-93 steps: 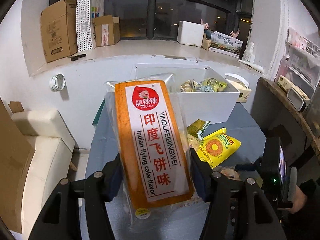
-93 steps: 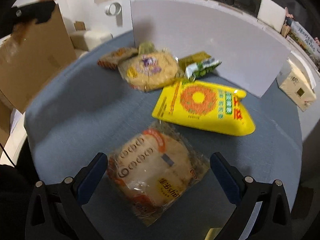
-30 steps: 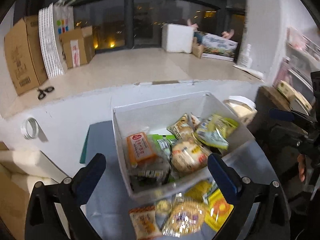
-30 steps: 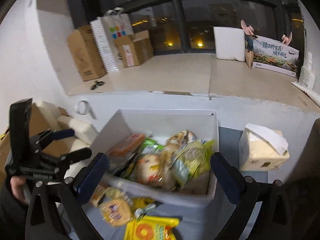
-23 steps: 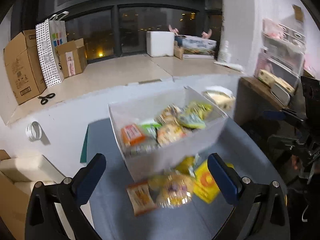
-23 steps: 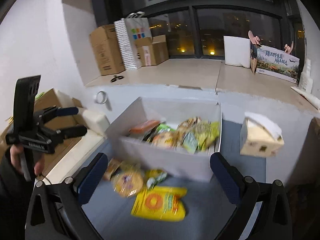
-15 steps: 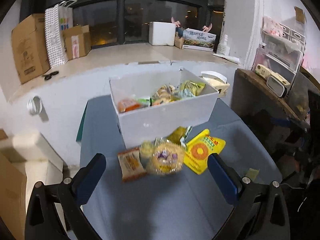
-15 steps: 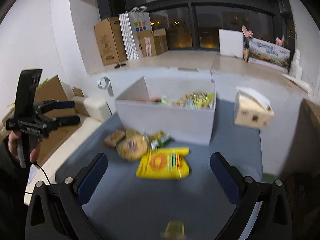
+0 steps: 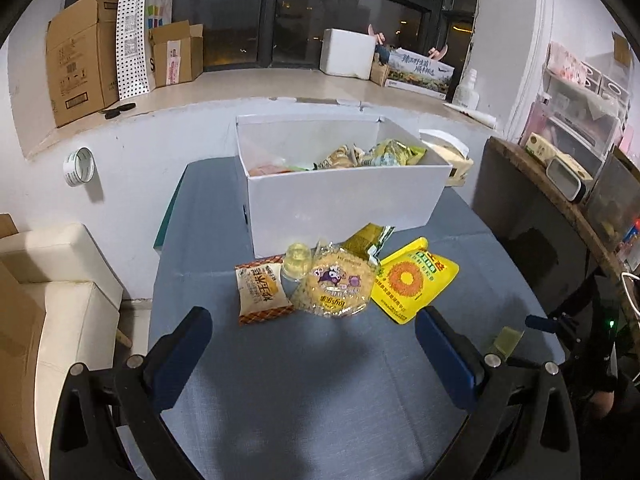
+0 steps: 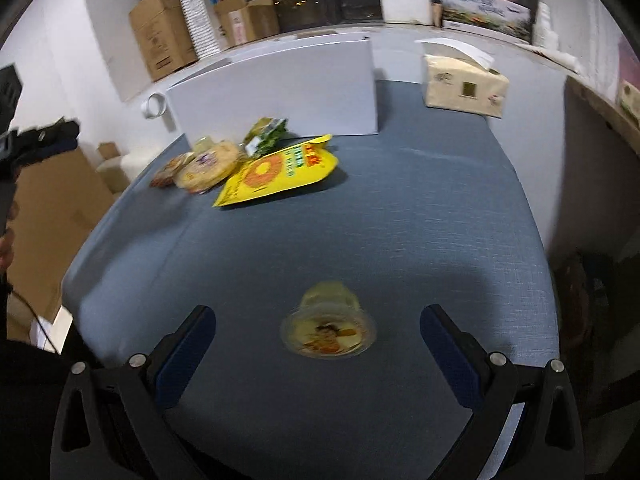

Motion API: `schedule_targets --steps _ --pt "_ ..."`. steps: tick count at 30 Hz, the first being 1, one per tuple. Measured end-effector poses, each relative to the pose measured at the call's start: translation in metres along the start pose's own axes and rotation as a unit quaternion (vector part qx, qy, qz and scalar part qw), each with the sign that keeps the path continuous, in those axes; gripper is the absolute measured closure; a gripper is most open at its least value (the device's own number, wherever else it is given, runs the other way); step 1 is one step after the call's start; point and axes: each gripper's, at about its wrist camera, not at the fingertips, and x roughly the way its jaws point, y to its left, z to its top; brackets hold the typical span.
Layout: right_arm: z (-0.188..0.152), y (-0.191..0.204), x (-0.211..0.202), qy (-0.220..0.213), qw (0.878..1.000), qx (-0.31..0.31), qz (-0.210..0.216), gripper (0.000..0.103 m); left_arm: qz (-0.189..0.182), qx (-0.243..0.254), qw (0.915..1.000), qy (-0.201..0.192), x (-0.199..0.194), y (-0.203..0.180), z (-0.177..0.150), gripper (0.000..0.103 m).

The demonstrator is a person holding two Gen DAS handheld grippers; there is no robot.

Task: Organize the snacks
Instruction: 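Grasp a jelly cup with the right tool while the left tool grasps the brown rice-cake packet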

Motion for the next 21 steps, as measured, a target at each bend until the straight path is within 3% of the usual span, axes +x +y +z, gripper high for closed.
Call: schedule_targets --steps 3,4,5,6,7,14,21 --pt "0.0 -0.006 0.005 0.006 1.0 0.01 0.0 0.002 0.002 0.0 0.9999 0.011 0.009 0.001 -0.003 0.0" --pt "0.0 -0.005 0.007 0.009 1.0 0.009 -0.003 0.009 0.005 0.0 0.9999 0.015 0.012 0.001 -0.004 0.0" --pt "0.0 -0.005 0.009 0.013 1.0 0.005 -0.01 0.017 0.005 0.0 0.9998 0.018 0.014 0.001 -0.005 0.0" --pt "-0.001 -0.004 0.012 0.02 1.0 -0.001 -0.018 0.047 0.006 0.0 0.9998 0.02 0.015 0.002 -0.006 0.0" --pt "-0.001 -0.002 0.014 0.025 1.0 -0.006 -0.017 0.052 0.007 -0.001 0.9997 0.023 0.017 0.003 -0.007 0.0" --pt "0.002 0.007 0.006 0.004 1.0 -0.027 -0.011 0.052 0.012 -0.019 0.999 0.039 0.041 0.019 -0.005 0.0" --pt "0.013 0.016 -0.01 -0.019 0.999 -0.036 -0.003 0.052 0.038 -0.08 0.9919 0.091 0.111 0.054 0.012 0.0"
